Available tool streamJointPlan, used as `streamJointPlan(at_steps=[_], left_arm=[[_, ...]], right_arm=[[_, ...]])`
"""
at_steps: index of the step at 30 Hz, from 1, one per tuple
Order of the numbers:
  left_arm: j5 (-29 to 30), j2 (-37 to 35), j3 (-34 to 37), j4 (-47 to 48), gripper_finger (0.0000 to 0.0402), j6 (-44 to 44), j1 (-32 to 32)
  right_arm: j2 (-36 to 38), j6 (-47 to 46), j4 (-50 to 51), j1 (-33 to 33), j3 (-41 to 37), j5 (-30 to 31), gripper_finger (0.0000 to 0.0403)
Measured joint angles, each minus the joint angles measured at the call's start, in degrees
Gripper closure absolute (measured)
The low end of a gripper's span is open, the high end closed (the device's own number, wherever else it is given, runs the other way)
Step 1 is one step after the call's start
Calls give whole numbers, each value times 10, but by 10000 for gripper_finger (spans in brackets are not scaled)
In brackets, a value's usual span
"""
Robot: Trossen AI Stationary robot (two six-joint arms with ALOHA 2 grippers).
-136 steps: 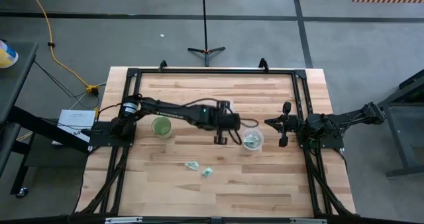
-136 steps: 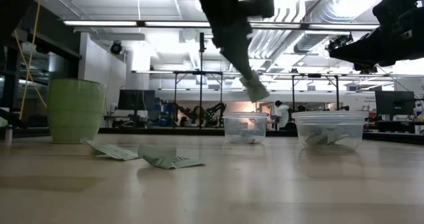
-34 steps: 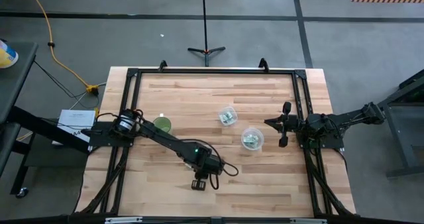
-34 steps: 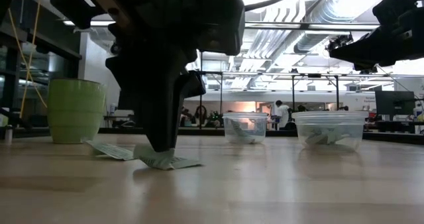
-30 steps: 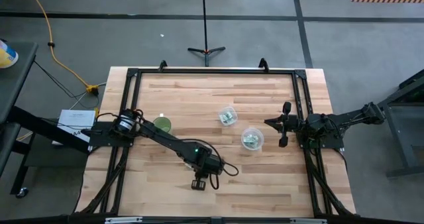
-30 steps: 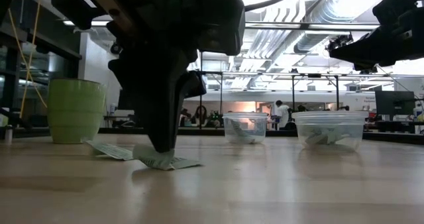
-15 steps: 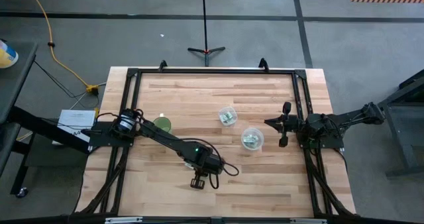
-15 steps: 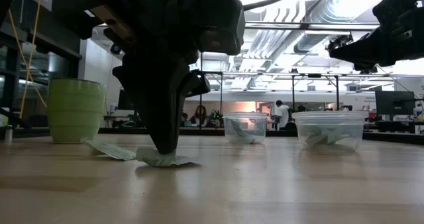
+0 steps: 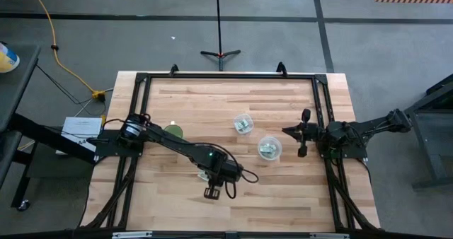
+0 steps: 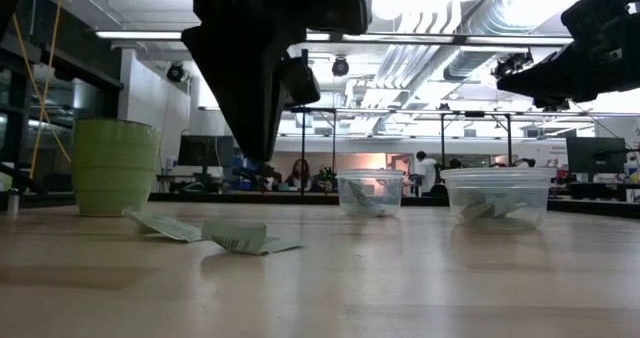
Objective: Pick and place Stevia / Truvia into bins
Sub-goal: Put the stevia packet into the top transparent container
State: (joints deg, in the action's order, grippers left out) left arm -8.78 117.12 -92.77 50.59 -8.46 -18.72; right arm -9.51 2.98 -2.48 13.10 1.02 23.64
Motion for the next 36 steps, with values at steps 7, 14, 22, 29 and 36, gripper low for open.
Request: streamJointPlan(at_steps=[7,14,22,29,36], left_arm=[[5,0,19,-33,203,-57,0],[-14,18,56,-68,115,-75,0],[-12,21,74,-85,116,-86,0],[-10,27,74,-91,184,-88,1],[-15,29,74,-98,267,-85,2]], right_arm=[[-4,0,0,0,0,0,391],[-7,0,-1,0,0,0,391],[-12,0,-1,0,0,0,391],[-13,0,-1,0,0,0,391],[-13,0,-1,0,0,0,391]])
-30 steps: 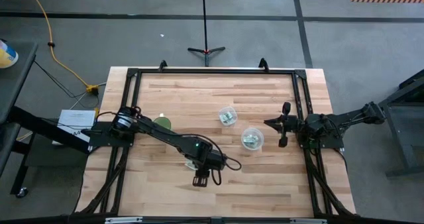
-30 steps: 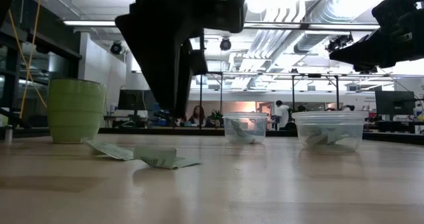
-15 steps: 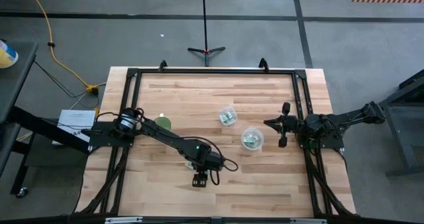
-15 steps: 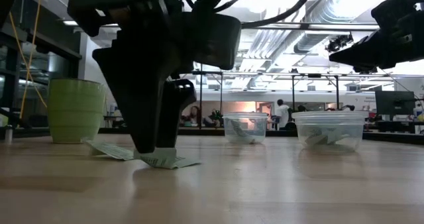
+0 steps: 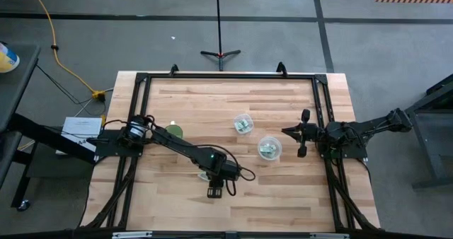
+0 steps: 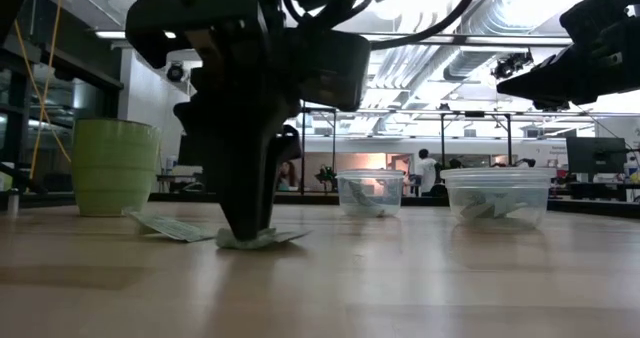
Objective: Pick and place Stevia / Truvia into bins
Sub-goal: Put the stevia packet into the top transparent container
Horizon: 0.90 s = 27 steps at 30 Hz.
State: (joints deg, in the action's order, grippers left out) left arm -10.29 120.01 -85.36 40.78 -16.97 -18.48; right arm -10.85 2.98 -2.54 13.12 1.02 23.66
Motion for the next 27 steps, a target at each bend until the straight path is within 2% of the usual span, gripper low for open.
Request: streamJointPlan(at_steps=[9,13,16,19,27], left_arm=[[-20,2,-2,7,378,41,7],[-7,2,-21,45,377,53,17],[32,2,-44,77,365,75,21],[69,2,-72,108,376,113,25],[210,1,-152,155,373,196,77]], right_arm=[[0,0,0,0,0,0,391],[0,0,0,0,0,0,391],[0,0,0,0,0,0,391],[0,0,0,0,0,0,391],[0,0,0,0,0,0,391]])
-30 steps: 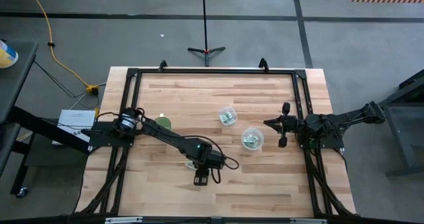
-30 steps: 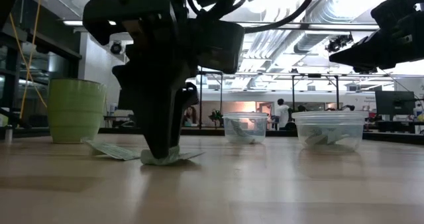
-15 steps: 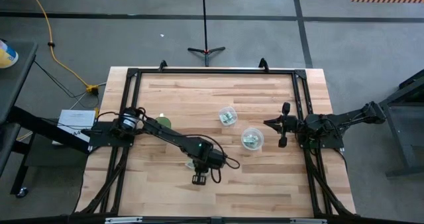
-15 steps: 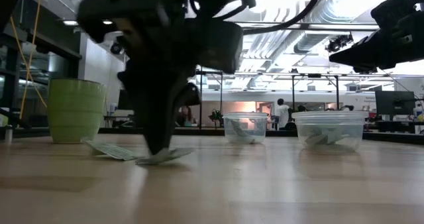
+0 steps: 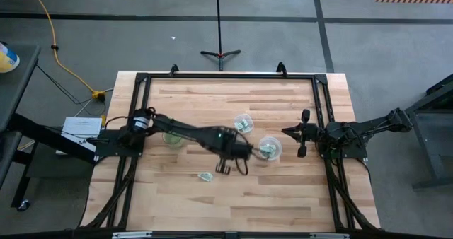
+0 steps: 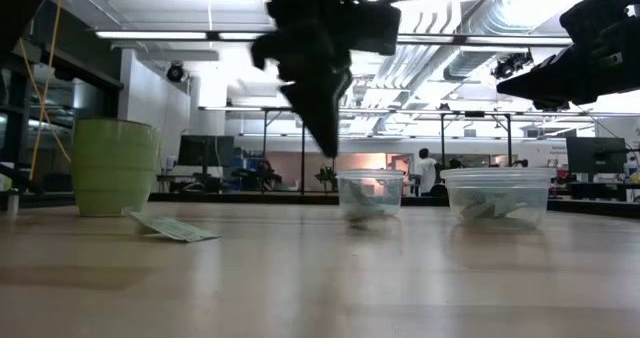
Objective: Pick and place Stevia / Truvia into bins
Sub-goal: Put the stevia packet into the top transparent container
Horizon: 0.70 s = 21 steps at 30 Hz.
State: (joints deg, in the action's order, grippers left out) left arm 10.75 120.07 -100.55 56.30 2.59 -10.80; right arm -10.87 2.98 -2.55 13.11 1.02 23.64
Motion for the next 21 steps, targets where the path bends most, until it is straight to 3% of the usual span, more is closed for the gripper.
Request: streamJointPlan(at_steps=[4,9,15,21], left_arm=[[76,0,-32,8,377,47,38],[2,-1,-48,-1,373,54,86],[-127,15,-47,-38,271,44,96],[-149,61,-48,-96,179,26,81]], right_arm=[[0,0,0,0,0,0,391],[0,0,0,0,0,0,391],[0,0,0,0,0,0,391],[-4,0,1,0,0,0,391]])
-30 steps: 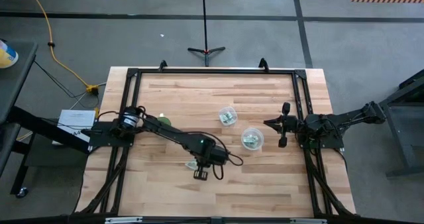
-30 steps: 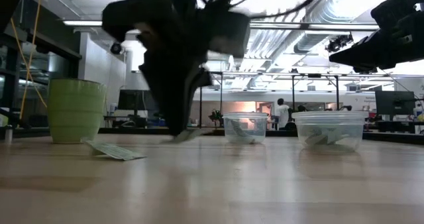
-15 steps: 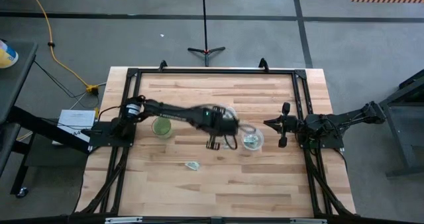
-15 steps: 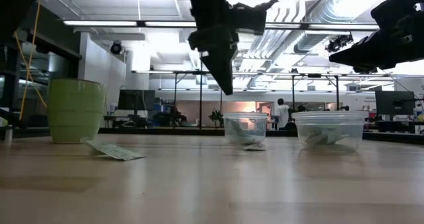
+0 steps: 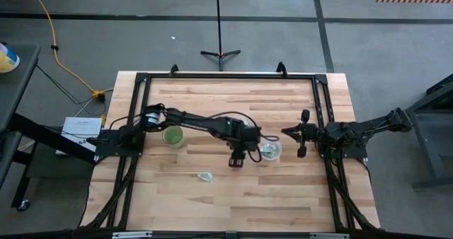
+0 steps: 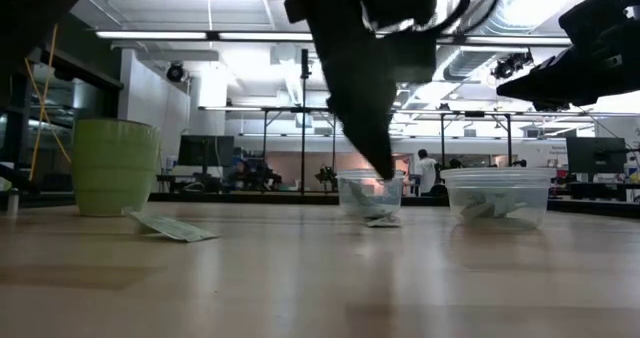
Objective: Pick and place Stevia / Truvia into bins
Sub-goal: Put the stevia packet into the top transparent container
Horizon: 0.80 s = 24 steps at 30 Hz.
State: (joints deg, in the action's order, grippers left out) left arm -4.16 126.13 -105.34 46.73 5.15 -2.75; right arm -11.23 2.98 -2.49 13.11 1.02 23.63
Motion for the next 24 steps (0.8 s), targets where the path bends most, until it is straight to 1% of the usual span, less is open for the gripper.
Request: streamJointPlan(at_steps=[3,6,9,12,18,21,24], left_arm=[[7,18,0,3,153,-2,0],[11,33,0,3,139,-11,1],[13,43,0,-11,137,-11,2],[13,49,0,-8,143,-11,2],[13,59,0,-9,174,-9,1],[13,61,-1,-7,205,-9,2],[13,62,-1,-5,247,-5,2]], right_arm=[[-6,0,0,0,0,0,391],[-13,-1,-1,0,0,1,391],[-16,-1,-1,0,0,2,391],[-16,-1,-1,0,0,2,391],[-16,-1,-1,0,0,3,391],[-16,-1,-1,0,0,3,391],[-16,-1,-1,0,0,3,391]])
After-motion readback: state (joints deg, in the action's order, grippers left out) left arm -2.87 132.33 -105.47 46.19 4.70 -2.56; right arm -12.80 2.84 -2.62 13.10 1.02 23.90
